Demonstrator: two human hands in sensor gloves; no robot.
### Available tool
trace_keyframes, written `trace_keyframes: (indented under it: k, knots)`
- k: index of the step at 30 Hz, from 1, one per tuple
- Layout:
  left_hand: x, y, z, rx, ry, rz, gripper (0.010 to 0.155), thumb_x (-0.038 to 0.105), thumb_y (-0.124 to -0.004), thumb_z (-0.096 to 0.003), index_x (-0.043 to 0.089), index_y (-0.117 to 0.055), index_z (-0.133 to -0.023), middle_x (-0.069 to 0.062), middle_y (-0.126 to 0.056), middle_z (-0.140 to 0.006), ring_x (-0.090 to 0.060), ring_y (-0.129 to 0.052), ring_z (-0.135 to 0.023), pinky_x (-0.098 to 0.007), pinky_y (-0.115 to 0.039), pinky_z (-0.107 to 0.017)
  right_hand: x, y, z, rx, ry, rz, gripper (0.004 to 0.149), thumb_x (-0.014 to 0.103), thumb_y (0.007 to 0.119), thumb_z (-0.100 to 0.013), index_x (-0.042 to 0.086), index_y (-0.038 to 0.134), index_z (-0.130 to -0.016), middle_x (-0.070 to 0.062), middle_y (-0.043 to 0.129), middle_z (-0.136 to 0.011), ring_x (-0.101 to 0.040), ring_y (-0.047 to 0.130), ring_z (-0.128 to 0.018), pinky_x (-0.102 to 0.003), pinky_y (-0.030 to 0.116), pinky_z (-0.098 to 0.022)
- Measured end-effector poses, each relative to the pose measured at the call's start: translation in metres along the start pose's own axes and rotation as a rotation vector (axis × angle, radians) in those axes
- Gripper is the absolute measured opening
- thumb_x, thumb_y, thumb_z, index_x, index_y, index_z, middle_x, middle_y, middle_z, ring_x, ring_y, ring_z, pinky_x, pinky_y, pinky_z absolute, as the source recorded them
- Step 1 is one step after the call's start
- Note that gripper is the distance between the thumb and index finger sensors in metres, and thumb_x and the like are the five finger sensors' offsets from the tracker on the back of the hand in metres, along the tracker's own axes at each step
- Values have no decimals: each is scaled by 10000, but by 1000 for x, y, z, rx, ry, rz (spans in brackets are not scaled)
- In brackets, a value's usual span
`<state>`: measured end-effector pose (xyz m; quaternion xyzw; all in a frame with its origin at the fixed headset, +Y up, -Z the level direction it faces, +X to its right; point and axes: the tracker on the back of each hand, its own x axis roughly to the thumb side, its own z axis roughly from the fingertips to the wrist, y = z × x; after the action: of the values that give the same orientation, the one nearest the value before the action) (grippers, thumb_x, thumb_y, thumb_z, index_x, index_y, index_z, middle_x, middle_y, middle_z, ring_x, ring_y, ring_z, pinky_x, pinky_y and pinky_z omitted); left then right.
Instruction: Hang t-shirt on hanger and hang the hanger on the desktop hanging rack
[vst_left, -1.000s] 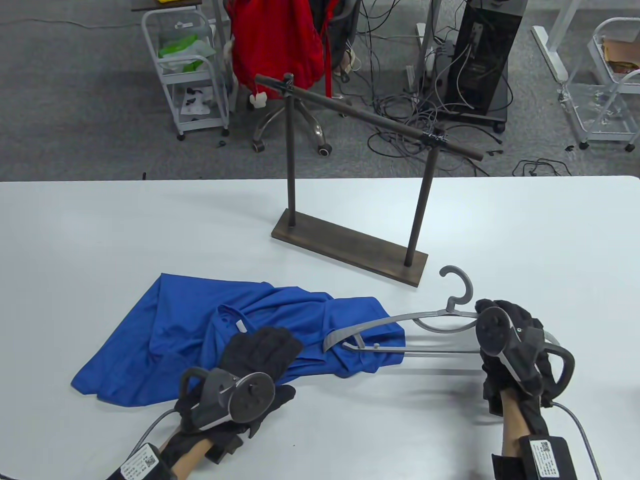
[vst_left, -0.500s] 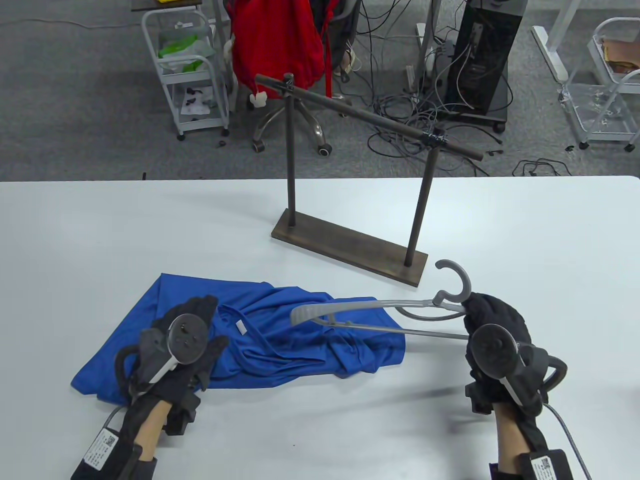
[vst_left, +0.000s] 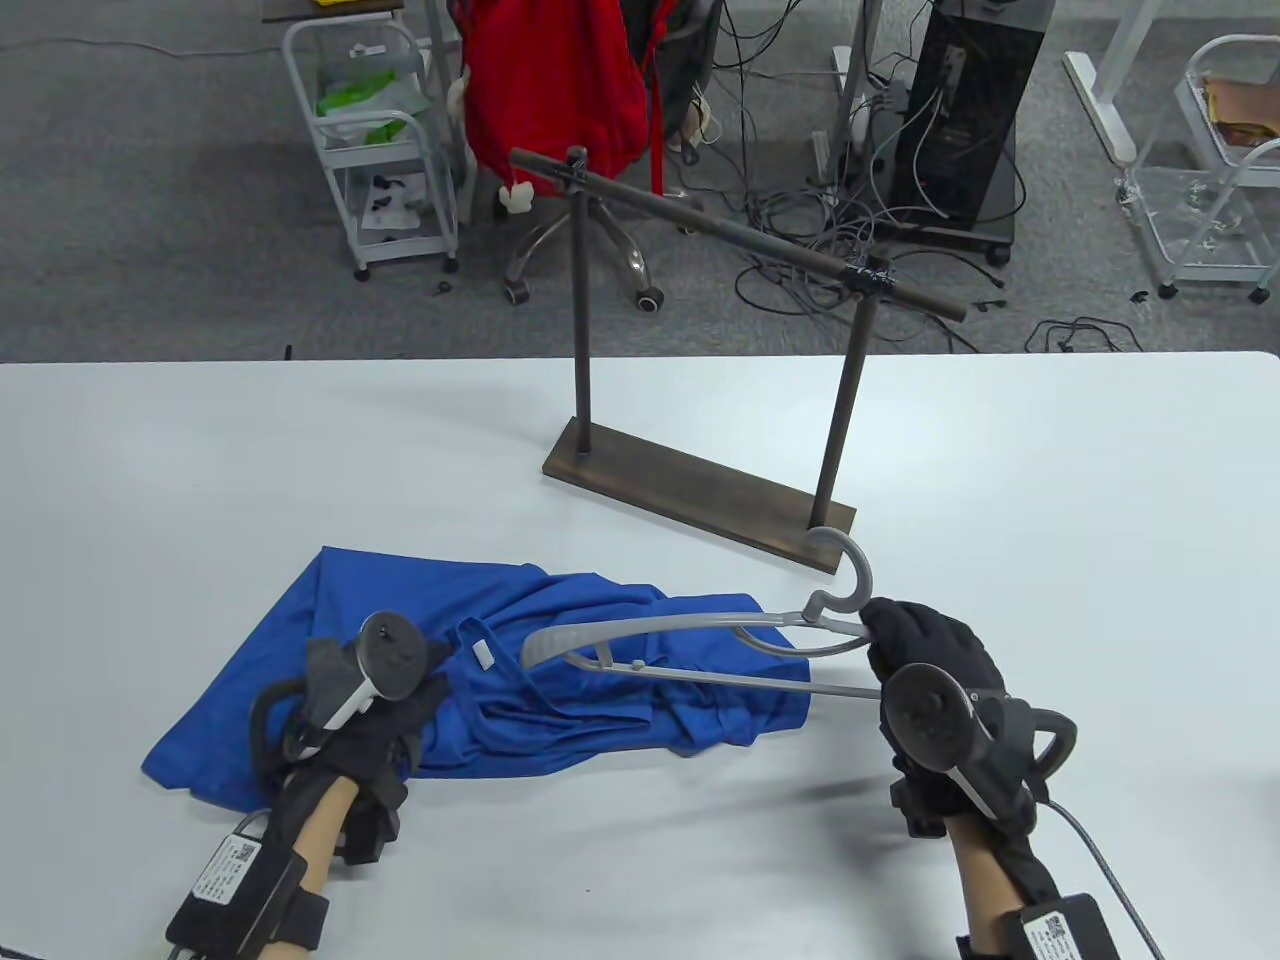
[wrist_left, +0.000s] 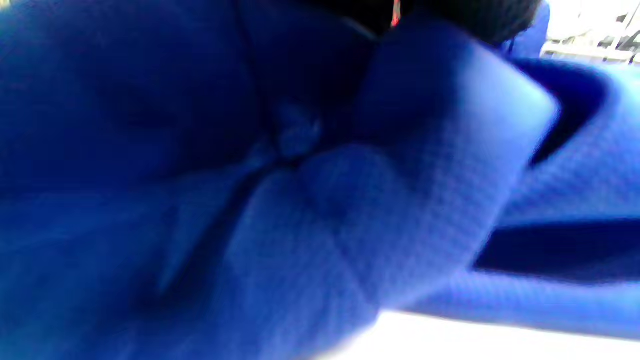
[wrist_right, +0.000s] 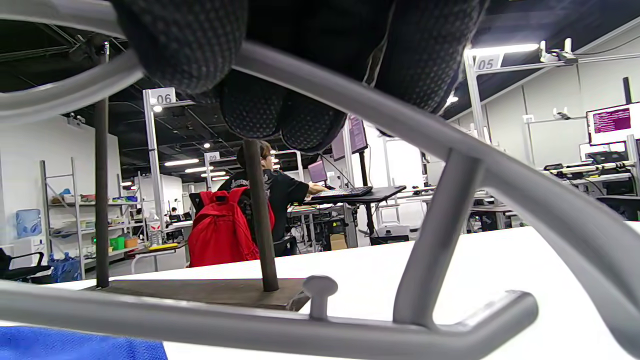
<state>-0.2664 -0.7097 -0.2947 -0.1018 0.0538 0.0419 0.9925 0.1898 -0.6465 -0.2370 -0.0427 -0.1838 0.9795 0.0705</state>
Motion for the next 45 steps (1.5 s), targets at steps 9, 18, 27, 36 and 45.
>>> trace_keyframes:
  k: [9, 18, 27, 36, 45]
  knots:
    - [-7, 50, 35, 271, -125, 179, 444, 554, -722, -434, 555, -822, -867, 205, -810, -1094, -135, -771, -1067, -559, -597, -837, 20, -9, 9, -59, -61, 21, 447, 358, 768, -466, 389, 722, -910, 98, 844, -920, -181, 922, -864, -503, 809, -675]
    - [16, 68, 70, 363, -301, 197, 440, 551, -729, -434, 539, -838, -860, 196, -835, -1077, -134, -797, -1049, -557, -612, -831, 40, -16, 21, -137, -108, 52, 447, 375, 772, -465, 377, 732, -910, 86, 860, -893, -182, 941, -816, -490, 827, -652]
    - [32, 69, 87, 372, -406, 310, 462, 554, -735, -439, 549, -806, -896, 84, -925, -1042, -212, -909, -990, -575, -686, -787, 74, -23, 41, -245, -249, 25, 446, 384, 779, -459, 357, 745, -902, 74, 876, -862, -178, 966, -762, -472, 869, -600]
    - [67, 57, 103, 300, -551, 290, 562, 553, -732, -427, 511, -702, -987, 194, -939, -850, -103, -958, -790, -525, -690, -797, 107, -26, 62, -304, -379, 42, 441, 385, 791, -450, 358, 761, -889, 71, 888, -851, -179, 977, -747, -473, 867, -598]
    - [85, 52, 117, 363, -555, 197, 544, 590, -688, -448, 551, -661, -990, 235, -882, -856, -63, -906, -804, -487, -657, -846, 118, -22, 70, -311, -430, 58, 441, 387, 785, -456, 360, 755, -895, 71, 888, -854, -180, 975, -751, -462, 871, -597]
